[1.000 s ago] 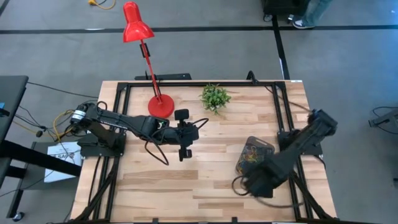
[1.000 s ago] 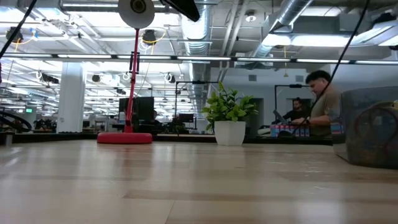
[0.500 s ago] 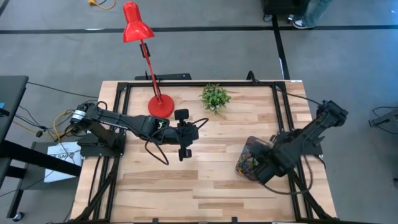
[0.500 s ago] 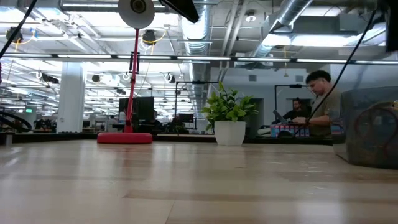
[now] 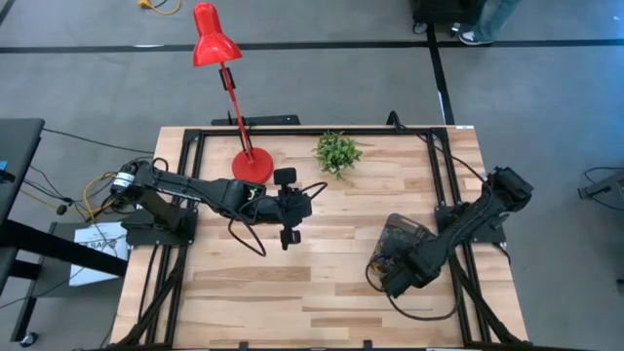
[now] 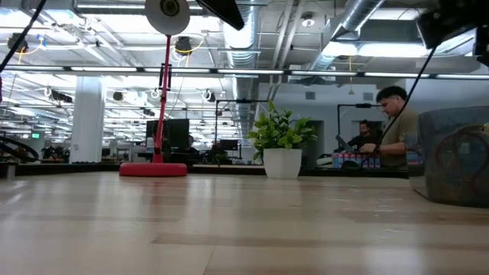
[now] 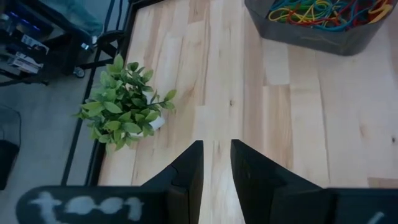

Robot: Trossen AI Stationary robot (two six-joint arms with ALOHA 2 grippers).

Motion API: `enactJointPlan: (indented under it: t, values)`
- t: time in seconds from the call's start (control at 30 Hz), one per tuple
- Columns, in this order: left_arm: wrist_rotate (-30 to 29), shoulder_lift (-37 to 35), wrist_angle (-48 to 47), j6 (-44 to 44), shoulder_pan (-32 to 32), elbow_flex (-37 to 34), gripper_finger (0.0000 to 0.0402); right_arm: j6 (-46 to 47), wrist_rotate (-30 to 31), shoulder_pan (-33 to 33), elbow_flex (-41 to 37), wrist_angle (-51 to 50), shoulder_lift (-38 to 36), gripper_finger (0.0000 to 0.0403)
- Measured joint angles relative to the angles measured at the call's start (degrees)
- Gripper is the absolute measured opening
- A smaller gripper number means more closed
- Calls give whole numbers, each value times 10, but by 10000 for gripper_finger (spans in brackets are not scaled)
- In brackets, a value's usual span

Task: Pick and place items into bin
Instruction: Put the blue rubber band into the black bin, then return to Home Position

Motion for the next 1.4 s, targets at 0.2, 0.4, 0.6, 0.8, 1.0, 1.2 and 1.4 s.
enactJointPlan:
  t: [0.2,0.4,0.6,0.8,1.0,1.2,1.4]
  values:
    - [-2,0,0,3,2,0,73,-56,-45,-14,5,1,0,62]
    - [-4,0,0,19,2,0,73,-70,-59,-38,32,-33,-24,98]
    - [-48,-1,0,58,1,0,73,-122,-92,-65,94,-99,-57,113]
    - [-216,-31,-71,125,-10,34,73,-225,-137,-90,172,-150,-85,112]
    - [-349,-68,-203,129,-22,96,73,-239,-101,-109,203,-159,-128,111]
    - [-353,-109,-295,129,-25,123,73,-256,-46,-137,204,-167,-191,111]
    - [-321,-143,-385,-69,-25,123,73,-286,16,-176,204,-157,-278,111]
